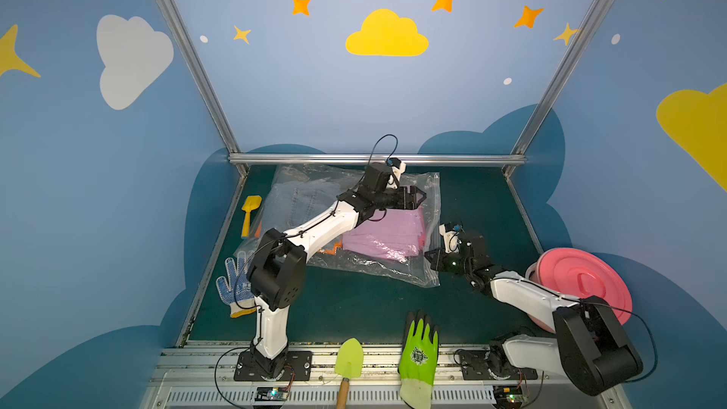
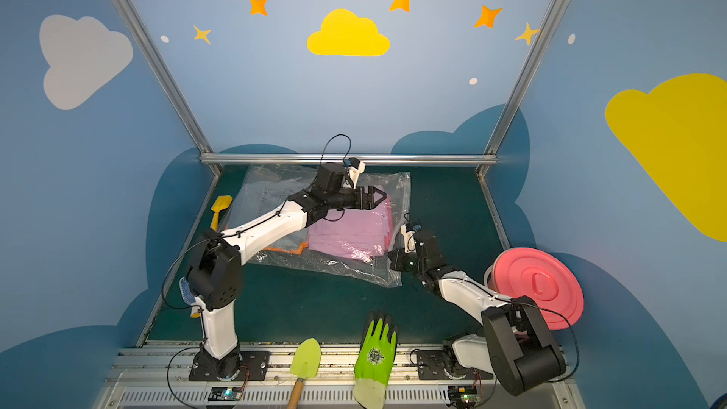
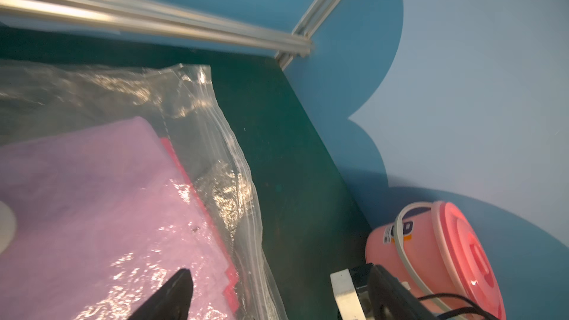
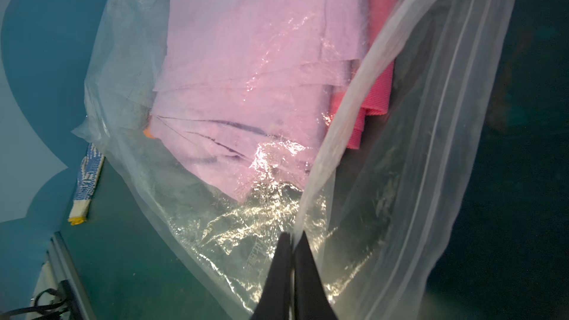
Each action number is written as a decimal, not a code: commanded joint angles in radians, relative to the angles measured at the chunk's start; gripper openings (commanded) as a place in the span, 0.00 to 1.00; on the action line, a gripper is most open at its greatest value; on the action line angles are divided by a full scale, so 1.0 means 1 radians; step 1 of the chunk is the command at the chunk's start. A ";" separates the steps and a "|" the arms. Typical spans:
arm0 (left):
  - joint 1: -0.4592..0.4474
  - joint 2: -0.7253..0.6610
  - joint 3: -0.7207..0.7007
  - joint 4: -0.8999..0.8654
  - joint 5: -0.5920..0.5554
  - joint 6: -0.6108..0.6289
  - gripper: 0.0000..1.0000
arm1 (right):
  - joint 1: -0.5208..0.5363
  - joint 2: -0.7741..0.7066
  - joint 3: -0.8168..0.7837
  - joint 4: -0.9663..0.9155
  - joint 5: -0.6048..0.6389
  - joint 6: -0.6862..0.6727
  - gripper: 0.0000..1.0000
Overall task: Take the trousers out of the vacuum bag
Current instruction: Open the vacuum bag at the center of the board.
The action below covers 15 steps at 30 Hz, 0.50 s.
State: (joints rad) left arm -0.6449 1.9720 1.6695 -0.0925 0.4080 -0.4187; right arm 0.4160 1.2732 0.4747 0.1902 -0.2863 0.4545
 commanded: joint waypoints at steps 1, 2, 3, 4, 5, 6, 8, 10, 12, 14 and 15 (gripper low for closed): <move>-0.020 0.089 0.131 -0.232 -0.005 0.024 0.91 | 0.042 -0.035 0.016 -0.046 0.074 -0.069 0.05; -0.026 0.126 0.179 -0.280 -0.015 0.024 0.91 | 0.054 -0.040 0.015 -0.050 0.089 -0.079 0.05; -0.031 0.158 0.222 -0.321 -0.029 0.024 0.91 | 0.065 -0.046 0.013 -0.053 0.102 -0.084 0.05; -0.034 0.182 0.256 -0.349 -0.035 0.019 0.91 | 0.075 -0.051 0.010 -0.054 0.114 -0.088 0.05; -0.036 0.208 0.288 -0.376 -0.038 0.015 0.91 | 0.085 -0.056 0.009 -0.054 0.126 -0.090 0.05; -0.035 0.233 0.317 -0.397 -0.031 0.011 0.91 | 0.093 -0.060 0.006 -0.054 0.135 -0.093 0.05; -0.040 0.277 0.373 -0.436 -0.011 0.012 0.90 | 0.108 -0.063 0.003 -0.057 0.150 -0.099 0.05; -0.052 0.324 0.443 -0.495 -0.015 0.024 0.90 | 0.122 -0.062 0.002 -0.058 0.164 -0.105 0.05; -0.067 0.373 0.519 -0.557 -0.037 0.050 0.91 | 0.131 -0.059 0.001 -0.060 0.177 -0.108 0.05; -0.079 0.409 0.570 -0.589 -0.047 0.063 0.91 | 0.138 -0.058 0.000 -0.060 0.183 -0.112 0.05; -0.086 0.426 0.597 -0.608 -0.053 0.066 0.91 | 0.142 -0.060 -0.001 -0.060 0.187 -0.112 0.05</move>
State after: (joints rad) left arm -0.7040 2.3764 2.1956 -0.5842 0.3748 -0.3908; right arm 0.5434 1.2251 0.4747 0.1562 -0.1207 0.3614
